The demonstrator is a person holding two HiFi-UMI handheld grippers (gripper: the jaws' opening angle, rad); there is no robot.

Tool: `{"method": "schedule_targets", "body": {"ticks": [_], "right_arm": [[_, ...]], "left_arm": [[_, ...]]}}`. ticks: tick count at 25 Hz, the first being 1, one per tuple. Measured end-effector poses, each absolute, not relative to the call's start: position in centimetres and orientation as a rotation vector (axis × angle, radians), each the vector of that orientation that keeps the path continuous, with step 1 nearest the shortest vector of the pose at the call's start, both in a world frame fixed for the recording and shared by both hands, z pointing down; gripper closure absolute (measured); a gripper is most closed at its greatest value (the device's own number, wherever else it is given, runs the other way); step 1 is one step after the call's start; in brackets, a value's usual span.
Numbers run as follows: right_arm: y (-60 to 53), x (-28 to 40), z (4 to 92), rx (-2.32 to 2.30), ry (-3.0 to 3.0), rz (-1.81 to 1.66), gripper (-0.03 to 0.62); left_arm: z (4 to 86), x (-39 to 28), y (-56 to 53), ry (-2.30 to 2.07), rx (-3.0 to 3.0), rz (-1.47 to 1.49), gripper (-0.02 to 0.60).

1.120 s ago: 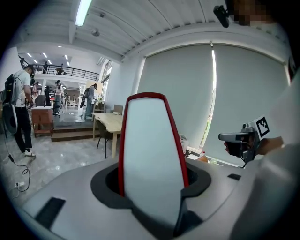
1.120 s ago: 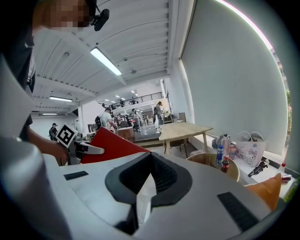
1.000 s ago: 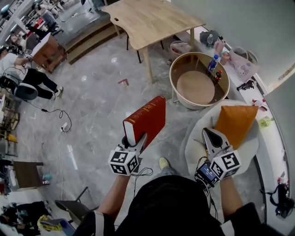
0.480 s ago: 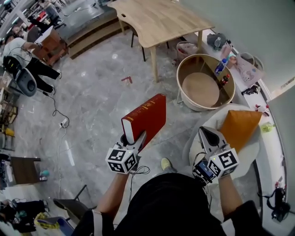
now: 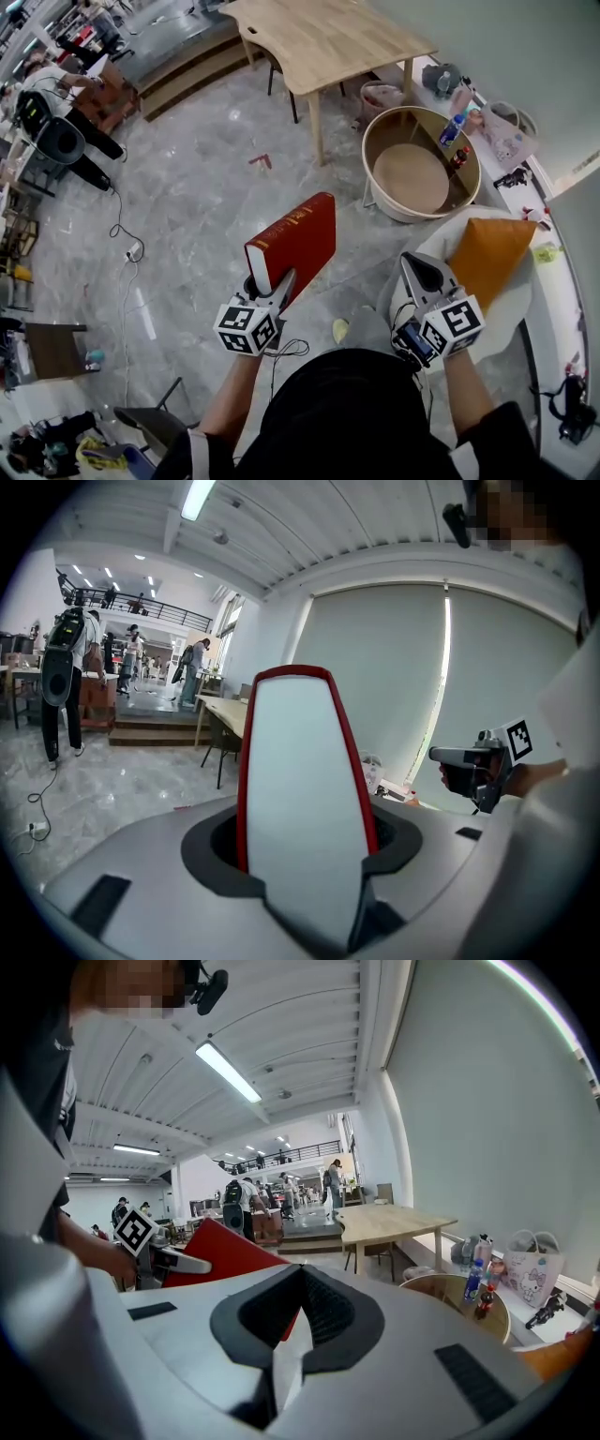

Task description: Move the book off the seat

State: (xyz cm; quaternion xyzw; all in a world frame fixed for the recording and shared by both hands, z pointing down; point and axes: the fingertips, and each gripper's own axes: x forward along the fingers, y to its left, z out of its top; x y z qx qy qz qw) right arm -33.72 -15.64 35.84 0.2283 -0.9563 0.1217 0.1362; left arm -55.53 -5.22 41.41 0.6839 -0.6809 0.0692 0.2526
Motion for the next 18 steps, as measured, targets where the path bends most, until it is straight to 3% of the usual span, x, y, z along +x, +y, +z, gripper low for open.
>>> {"method": "schedule_targets", "body": {"ticks": [18], "right_arm": [[-15.2, -32.7, 35.0, 0.714, -2.773, 0.337, 0.585]], "left_arm": [[40.2, -55.0, -5.8, -1.862, 1.91, 0.159, 0.327]]}}
